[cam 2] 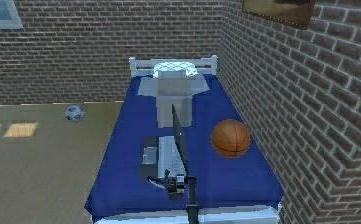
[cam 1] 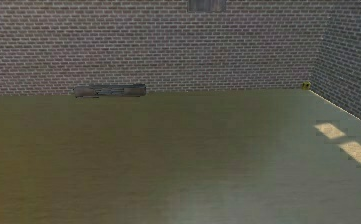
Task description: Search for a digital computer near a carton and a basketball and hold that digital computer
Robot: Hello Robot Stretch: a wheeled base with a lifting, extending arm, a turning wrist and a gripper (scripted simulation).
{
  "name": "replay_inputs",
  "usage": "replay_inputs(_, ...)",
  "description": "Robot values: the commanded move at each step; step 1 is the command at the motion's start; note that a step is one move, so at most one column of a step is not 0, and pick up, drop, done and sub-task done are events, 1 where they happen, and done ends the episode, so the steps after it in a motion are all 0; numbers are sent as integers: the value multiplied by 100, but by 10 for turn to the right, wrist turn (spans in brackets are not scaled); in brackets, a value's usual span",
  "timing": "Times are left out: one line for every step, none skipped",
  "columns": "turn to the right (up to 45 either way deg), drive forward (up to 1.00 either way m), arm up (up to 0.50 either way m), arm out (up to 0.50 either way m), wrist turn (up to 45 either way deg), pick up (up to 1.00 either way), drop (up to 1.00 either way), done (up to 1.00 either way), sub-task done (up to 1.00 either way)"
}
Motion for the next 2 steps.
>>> replay_inputs(0, 0, 10, 0, 0, 0, 0, 0, 0)
replay_inputs(0, 0, 0, 0, 0, 0, 0, 100, 0)
